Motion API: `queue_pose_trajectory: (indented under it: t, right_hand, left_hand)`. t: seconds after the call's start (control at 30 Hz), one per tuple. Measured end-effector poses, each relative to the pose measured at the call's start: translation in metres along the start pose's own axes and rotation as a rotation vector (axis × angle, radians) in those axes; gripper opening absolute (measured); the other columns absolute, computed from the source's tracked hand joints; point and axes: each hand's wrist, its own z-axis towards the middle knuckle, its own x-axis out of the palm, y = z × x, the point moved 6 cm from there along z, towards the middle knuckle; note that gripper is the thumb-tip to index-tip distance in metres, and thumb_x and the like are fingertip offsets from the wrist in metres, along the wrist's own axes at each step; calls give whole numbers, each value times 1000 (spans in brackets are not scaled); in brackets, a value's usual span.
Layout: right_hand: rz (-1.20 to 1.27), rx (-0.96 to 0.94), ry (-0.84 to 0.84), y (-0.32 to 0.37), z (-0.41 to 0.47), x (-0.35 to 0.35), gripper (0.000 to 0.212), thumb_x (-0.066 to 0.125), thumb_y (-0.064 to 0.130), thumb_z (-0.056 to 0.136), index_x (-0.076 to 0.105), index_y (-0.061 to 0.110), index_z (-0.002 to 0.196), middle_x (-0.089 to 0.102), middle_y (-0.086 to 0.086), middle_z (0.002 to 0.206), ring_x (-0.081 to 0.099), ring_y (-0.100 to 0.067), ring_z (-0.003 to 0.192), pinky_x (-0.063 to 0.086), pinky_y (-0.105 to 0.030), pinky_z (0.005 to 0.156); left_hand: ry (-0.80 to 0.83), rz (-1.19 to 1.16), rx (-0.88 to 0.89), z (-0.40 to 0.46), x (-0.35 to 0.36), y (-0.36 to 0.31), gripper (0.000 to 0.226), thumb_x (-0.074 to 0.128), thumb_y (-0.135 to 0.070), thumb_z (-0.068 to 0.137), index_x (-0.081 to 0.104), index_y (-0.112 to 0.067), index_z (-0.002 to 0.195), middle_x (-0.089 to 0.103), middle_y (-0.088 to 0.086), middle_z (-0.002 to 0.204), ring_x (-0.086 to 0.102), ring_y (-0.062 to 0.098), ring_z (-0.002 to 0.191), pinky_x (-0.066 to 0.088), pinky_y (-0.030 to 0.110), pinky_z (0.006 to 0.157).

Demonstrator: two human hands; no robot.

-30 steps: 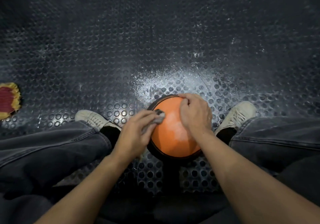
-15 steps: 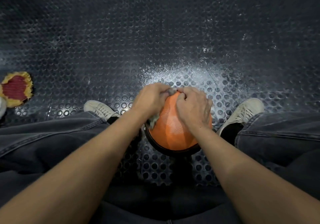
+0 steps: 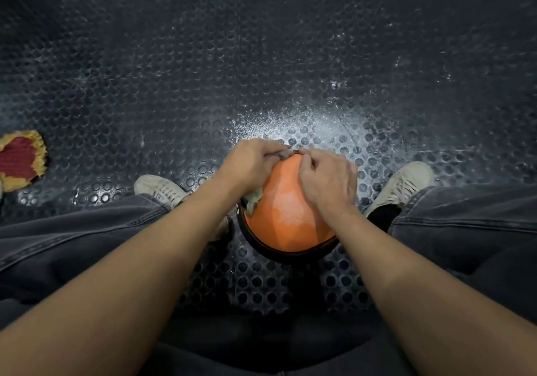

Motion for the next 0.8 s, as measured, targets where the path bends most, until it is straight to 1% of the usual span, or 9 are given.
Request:
queue_pose_trajectory:
  t: [0.1, 0.17, 0.2, 0.3, 0.37, 0.47, 0.57, 0.7, 0.8]
  right_hand:
    - [128, 74, 24, -7, 12, 6, 34, 42, 36, 103, 70, 26, 119, 71, 5, 92, 61, -15, 78, 42, -42, 102]
    - [224, 87, 66, -11, 15, 11, 31, 44, 36, 103, 71, 25, 114, 68, 9, 94, 55, -10, 64, 49, -31, 71]
    - [235, 77, 67, -10, 13, 12, 30, 45, 36, 103, 70, 26, 116, 67, 10, 100, 56, -10, 66, 47, -28, 64]
    - [199, 56, 40, -4, 6, 11, 31, 46, 36, 101, 67, 31, 123, 65, 8, 117, 60, -15, 92, 54, -39, 86]
    - [176, 98, 19, -3, 9, 12, 31, 46, 35, 100, 68, 32, 121, 67, 6, 118, 61, -16, 96, 52, -43, 93]
    - [173, 175, 37, -9, 24, 14, 29, 46, 35, 101, 73, 27, 107, 71, 6, 97, 58, -14, 71, 49, -29, 68]
    - [203, 184, 71, -12, 28, 15, 35, 46, 38, 103, 68, 21, 83, 60, 7, 70, 45, -10, 55, 28, -23, 51]
    - [203, 243, 13, -10, 20, 12, 35, 47, 31, 102, 57, 21, 70, 53, 7, 67, 47, -12, 63, 35, -24, 66]
    - [156, 361, -47, -11, 25, 4, 30, 44, 29, 98, 67, 19, 80, 55, 6, 72, 46, -16, 69, 41, -37, 90]
  left_hand:
    - [-139, -24, 223, -74, -2, -16, 19, 56, -24, 96, 71, -26, 108, 66, -16, 113, 61, 7, 96, 47, 32, 87]
    - [-150, 19, 244, -97, 7, -16, 22, 55, -25, 96, 70, -27, 110, 63, -15, 120, 60, 16, 94, 48, 35, 79]
    - [-152, 32, 214, -88, 6, -15, 21, 55, -24, 96, 71, -28, 109, 64, -15, 119, 59, 14, 91, 50, 36, 76]
    - [-184, 46, 63, -32, -7, -12, 19, 58, -20, 95, 72, -26, 106, 67, -13, 109, 58, 5, 90, 52, 31, 82]
    - [-171, 82, 15, -30, -4, -9, 22, 54, -22, 96, 70, -27, 111, 65, -13, 115, 58, 10, 95, 52, 34, 83]
    - [-177, 76, 189, -88, 10, -21, 23, 55, -22, 96, 68, -24, 115, 62, -11, 121, 57, 18, 94, 52, 38, 78]
    - [-160, 31, 220, -96, 13, -17, 21, 56, -25, 96, 68, -25, 114, 61, -10, 117, 59, 17, 96, 52, 38, 80]
    - [-237, -11, -62, -32, -8, 1, 21, 56, -26, 96, 68, -26, 113, 62, -8, 119, 58, 11, 100, 51, 36, 93]
    - [-205, -5, 173, -60, 6, -17, 21, 54, -23, 97, 69, -22, 112, 63, -8, 120, 60, 18, 102, 51, 40, 89]
